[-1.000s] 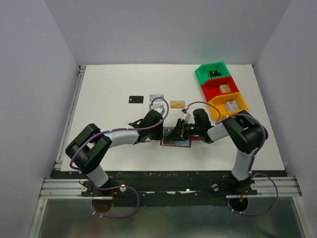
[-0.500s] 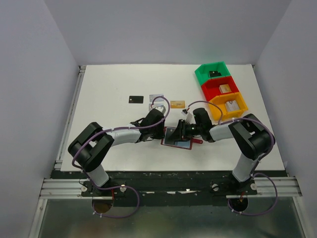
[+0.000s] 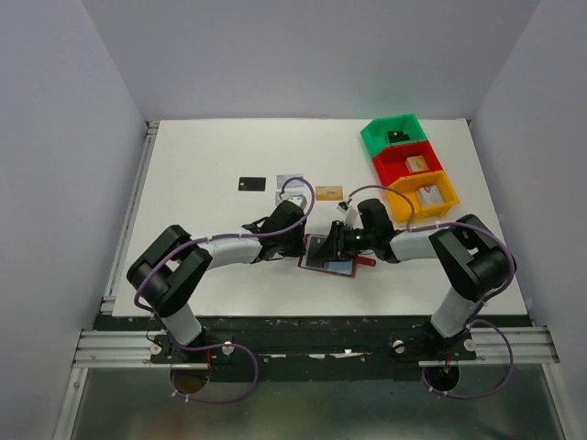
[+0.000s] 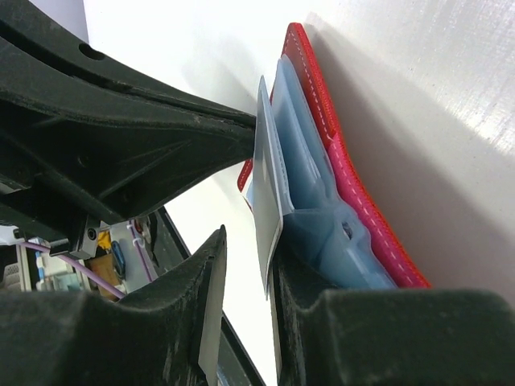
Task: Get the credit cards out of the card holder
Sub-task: Remove the credit card from the card holder.
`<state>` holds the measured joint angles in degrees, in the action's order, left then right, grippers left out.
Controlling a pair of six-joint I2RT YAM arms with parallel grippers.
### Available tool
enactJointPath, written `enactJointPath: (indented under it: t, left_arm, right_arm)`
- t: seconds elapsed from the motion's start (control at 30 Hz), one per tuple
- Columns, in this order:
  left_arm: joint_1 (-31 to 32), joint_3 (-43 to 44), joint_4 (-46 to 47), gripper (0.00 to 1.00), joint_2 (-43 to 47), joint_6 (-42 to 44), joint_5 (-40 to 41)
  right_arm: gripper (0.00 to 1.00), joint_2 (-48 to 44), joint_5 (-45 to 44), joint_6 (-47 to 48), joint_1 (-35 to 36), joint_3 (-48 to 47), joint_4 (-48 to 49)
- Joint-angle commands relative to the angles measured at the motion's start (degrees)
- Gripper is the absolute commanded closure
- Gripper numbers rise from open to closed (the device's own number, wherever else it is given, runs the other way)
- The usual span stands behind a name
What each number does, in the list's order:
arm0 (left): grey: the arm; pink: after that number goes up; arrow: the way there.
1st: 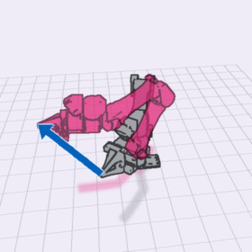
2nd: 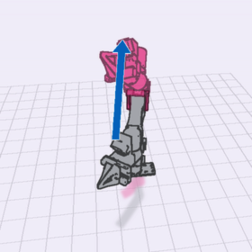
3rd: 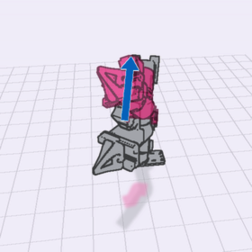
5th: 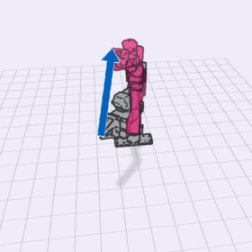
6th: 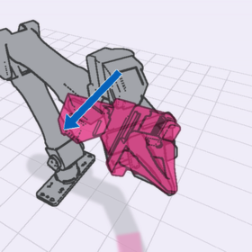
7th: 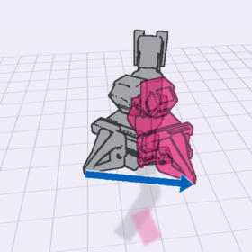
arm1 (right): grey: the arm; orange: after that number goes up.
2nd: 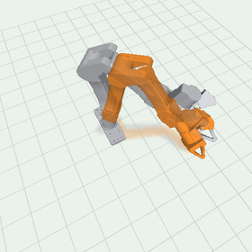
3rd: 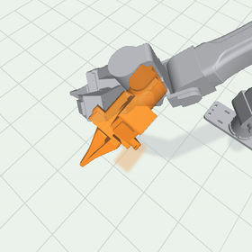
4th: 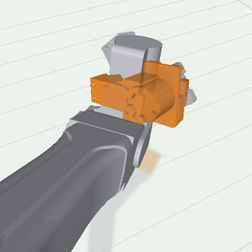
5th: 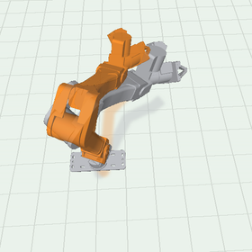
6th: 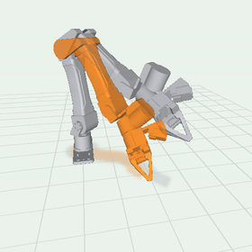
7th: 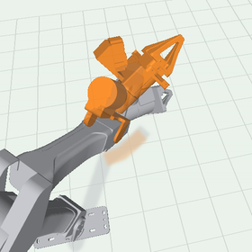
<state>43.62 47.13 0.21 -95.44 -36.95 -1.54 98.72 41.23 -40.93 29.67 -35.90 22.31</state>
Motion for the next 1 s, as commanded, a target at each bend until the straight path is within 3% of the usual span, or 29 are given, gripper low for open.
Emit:
enactJointPath:
  t: [0.0, 0.97]
  left_arm:
    - [0.1, -1.1, -6.4, 1.00, -3.1, -0.2, 0.9]
    - [-0.9, -2.0, -6.2, 1.00, -4.2, -1.3, 0.8]
  right_arm:
    - [0.66, -1.7, -1.2, 1.1, 0.1, 0.0, -1.3]
    - [0.67, -6.3, -2.6, 3.5, -1.3, 1.8, -5.3]
